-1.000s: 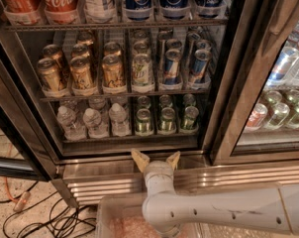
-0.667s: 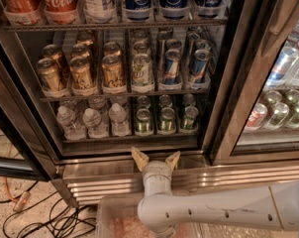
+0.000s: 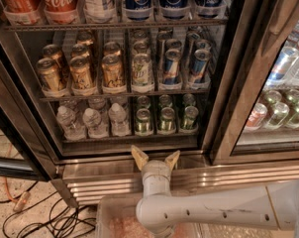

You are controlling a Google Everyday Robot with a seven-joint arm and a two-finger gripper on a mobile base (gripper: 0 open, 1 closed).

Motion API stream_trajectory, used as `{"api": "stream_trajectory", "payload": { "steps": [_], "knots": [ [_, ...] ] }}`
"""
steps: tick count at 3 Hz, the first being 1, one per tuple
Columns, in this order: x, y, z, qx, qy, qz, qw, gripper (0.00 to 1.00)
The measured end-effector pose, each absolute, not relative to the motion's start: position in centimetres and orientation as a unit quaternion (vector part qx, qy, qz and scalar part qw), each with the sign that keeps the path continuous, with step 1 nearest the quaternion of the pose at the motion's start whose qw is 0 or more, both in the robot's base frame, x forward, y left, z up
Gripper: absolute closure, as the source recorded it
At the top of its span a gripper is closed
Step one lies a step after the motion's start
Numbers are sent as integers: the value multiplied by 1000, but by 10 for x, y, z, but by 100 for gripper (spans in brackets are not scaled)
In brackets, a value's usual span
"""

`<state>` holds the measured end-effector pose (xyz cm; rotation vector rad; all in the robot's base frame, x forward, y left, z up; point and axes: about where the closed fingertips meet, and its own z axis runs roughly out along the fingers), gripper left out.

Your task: Pick green can from bottom shelf of fridge

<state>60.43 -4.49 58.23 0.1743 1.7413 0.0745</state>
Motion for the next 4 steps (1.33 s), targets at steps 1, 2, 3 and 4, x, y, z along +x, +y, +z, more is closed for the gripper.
{"api": "stream_trajectory", "payload": {
  "steps": [1, 2, 3, 4],
  "knots": [
    [609, -49, 585, 99, 734, 31, 671, 0],
    [613, -57, 596, 123, 688, 25, 715, 0],
    [615, -62, 603, 136, 648, 16, 749, 0],
    [618, -59, 603, 124, 628, 2, 768, 0]
  ]
}}
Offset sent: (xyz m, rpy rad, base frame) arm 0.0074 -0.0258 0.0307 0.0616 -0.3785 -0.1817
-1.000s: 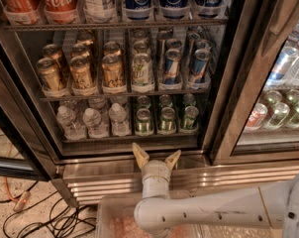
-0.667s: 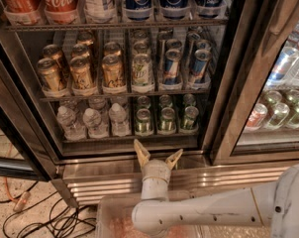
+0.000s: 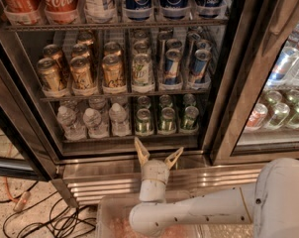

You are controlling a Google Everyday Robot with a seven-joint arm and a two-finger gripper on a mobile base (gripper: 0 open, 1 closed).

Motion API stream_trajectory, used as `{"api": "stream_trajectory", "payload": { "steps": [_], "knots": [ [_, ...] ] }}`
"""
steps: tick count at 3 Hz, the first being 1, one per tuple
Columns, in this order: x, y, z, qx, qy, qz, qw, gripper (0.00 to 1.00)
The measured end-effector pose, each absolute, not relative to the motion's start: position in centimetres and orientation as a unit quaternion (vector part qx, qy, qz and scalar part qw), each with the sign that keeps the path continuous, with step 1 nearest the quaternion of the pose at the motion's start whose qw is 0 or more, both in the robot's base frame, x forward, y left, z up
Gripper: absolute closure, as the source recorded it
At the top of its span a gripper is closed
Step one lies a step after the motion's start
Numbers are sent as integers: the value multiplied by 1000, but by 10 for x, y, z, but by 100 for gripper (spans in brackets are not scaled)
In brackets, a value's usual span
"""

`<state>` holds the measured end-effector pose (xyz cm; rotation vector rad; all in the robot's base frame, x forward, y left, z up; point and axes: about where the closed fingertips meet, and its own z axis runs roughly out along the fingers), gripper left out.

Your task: Pick green can from bottom shelf of fridge

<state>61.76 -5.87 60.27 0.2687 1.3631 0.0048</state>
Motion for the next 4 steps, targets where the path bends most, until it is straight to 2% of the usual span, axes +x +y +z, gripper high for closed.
{"api": "stream_trajectory", "payload": {
  "steps": [1, 2, 4],
  "knots": [
    [619, -53, 600, 107, 620, -6, 777, 17],
    [619, -48, 596, 76, 619, -29, 781, 14],
    [624, -67, 604, 68, 624, -80, 774, 16]
  ]
}}
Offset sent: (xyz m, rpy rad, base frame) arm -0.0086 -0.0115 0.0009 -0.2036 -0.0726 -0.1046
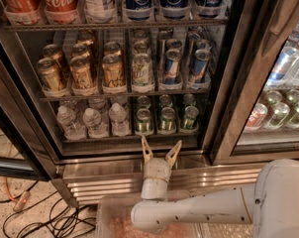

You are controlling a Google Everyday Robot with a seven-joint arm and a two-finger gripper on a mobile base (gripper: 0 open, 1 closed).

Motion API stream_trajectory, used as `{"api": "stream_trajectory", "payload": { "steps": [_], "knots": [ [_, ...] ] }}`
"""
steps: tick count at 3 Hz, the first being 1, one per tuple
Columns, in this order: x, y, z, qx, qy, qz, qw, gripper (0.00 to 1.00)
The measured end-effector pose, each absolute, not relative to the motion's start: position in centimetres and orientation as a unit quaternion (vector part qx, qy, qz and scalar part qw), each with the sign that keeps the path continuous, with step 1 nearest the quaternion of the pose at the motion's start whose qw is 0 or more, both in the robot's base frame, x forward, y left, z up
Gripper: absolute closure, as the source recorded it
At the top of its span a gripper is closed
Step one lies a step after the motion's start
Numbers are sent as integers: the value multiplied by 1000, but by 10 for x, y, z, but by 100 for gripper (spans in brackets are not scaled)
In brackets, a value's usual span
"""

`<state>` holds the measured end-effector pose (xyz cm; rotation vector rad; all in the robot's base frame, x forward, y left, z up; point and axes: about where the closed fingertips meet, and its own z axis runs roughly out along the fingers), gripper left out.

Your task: Pick green can from bottom shelf of fridge

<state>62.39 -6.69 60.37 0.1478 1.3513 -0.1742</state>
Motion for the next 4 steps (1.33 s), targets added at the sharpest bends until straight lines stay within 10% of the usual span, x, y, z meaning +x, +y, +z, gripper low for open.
{"api": "stream_trajectory", "payload": {
  "steps": [4],
  "knots": [
    [648, -89, 630, 100, 612, -88, 780, 25]
  ]
}}
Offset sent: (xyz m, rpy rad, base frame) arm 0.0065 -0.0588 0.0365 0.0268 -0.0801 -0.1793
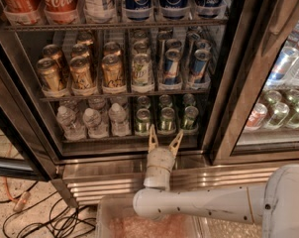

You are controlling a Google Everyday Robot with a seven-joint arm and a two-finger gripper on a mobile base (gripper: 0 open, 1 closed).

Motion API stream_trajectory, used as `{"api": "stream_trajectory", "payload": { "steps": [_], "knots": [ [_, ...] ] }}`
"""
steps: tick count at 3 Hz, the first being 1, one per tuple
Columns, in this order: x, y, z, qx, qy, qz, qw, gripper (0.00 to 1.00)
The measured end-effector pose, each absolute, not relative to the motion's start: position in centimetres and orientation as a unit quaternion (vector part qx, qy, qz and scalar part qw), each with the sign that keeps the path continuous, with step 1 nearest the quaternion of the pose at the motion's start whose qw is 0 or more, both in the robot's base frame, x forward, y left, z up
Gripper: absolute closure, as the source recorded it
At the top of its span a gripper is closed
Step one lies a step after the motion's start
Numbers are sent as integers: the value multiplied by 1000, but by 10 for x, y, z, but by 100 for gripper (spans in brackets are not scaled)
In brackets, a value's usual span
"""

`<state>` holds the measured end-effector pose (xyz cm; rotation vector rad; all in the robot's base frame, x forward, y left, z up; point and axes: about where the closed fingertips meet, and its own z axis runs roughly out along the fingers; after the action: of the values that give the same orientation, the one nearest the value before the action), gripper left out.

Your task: Pick green can from bottom shelf of fridge

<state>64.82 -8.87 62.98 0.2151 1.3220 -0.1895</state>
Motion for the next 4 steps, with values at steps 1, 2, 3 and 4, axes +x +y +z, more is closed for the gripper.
{"api": "stream_trajectory", "payload": {
  "steps": [1, 2, 3, 4],
  "knots": [
    [649, -78, 620, 102, 622, -71, 773, 16],
    [651, -74, 620, 95, 625, -66, 772, 0],
    [651, -74, 620, 95, 625, -66, 772, 0],
    [657, -72, 617, 89, 623, -70, 774, 0]
  ]
}}
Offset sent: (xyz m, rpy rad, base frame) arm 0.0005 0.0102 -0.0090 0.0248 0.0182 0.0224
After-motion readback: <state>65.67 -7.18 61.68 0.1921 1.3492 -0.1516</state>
